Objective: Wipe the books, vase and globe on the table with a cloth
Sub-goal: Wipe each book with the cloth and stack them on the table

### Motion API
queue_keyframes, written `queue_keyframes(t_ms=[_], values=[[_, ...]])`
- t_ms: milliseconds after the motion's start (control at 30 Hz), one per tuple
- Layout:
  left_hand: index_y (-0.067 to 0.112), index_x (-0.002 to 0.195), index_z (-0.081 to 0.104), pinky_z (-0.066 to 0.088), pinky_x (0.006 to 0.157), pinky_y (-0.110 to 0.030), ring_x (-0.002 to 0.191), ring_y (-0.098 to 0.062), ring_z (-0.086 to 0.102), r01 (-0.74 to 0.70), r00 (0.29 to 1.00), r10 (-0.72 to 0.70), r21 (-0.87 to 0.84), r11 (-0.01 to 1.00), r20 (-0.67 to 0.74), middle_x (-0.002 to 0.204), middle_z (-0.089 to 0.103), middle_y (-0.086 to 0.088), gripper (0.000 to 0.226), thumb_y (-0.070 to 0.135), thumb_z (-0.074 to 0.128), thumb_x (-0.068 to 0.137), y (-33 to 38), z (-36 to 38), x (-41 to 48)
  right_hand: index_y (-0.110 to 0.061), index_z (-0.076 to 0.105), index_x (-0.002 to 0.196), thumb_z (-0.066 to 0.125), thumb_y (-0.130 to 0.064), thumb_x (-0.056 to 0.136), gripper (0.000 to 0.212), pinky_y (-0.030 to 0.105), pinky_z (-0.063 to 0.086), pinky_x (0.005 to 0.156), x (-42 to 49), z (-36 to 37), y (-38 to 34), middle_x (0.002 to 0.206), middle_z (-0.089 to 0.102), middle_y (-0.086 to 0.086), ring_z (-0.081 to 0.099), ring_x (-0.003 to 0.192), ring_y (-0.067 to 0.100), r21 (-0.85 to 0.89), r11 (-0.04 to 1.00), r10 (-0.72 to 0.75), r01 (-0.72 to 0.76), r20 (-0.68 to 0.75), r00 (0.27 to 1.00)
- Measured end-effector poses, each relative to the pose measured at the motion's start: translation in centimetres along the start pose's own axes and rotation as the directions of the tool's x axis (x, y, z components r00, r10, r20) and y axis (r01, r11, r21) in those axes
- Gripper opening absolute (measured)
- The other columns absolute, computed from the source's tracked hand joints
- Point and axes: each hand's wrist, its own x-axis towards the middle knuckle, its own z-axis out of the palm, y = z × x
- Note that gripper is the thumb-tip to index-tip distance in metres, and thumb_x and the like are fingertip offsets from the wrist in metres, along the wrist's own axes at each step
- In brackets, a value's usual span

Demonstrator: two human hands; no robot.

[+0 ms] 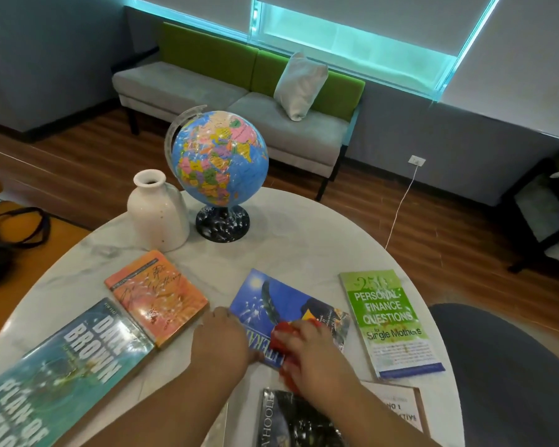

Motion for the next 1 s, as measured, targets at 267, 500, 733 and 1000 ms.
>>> queue_keyframes(t_ms=[267, 500, 733, 1000], values=[[0.015, 0.129, 0.048, 0.043, 0.097, -0.032, 0.114, -0.019, 0.047, 0.054, 0.995, -0.053, -0.011, 0.998, 0.082, 0.121, 0.048, -0.003, 0.083, 0.073, 0.063, 0.071, 0.4, -1.0, 0.4, -0.041, 0.054, 0.13, 0.049, -0.017, 0.095, 0.043, 0.034, 0.04, 0.105, 4.4, -1.4, 4.9, 0.131, 0.043, -0.005, 0.046, 0.117, 0.024, -0.078, 0.964, 0.251, -0.256, -0.069, 0.966], [0.015, 0.123, 0.052, 0.044, 0.09, -0.029, 0.107, -0.019, 0.048, 0.052, 0.992, -0.052, 0.004, 0.999, 0.114, 0.116, 0.046, -0.005, 0.077, 0.07, 0.064, 0.072, 0.6, -1.8, 0.6, -0.039, 0.053, 0.131, 0.05, -0.027, 0.095, 0.039, 0.03, 0.039, 0.106, 2.0, 1.5, 3.0, 0.122, 0.041, -0.01, 0.047, 0.113, 0.014, 0.157, 0.983, 0.086, -0.092, 0.043, 0.995], [0.015, 0.13, 0.045, 0.042, 0.091, -0.031, 0.114, -0.02, 0.046, 0.071, 0.995, -0.072, 0.012, 0.997, 0.076, 0.122, 0.045, -0.005, 0.086, 0.075, 0.061, 0.071, 0.5, -2.0, 0.2, -0.04, 0.053, 0.129, 0.047, -0.019, 0.095, 0.041, 0.035, 0.039, 0.103, 5.6, 0.6, 3.6, 0.121, 0.04, -0.003, 0.051, 0.11, 0.022, 0.0, 0.969, 0.248, -0.249, -0.042, 0.968], [0.015, 0.132, 0.041, 0.042, 0.093, -0.03, 0.117, -0.018, 0.043, 0.069, 0.997, -0.068, -0.037, 0.997, 0.042, 0.124, 0.043, -0.003, 0.088, 0.074, 0.061, 0.071, 0.3, -1.6, 0.1, -0.037, 0.059, 0.125, 0.05, -0.021, 0.095, 0.035, 0.02, 0.044, 0.091, 5.1, -0.7, 5.7, 0.108, 0.044, -0.011, 0.054, 0.096, 0.009, 0.086, 0.978, 0.195, -0.191, -0.035, 0.98]])
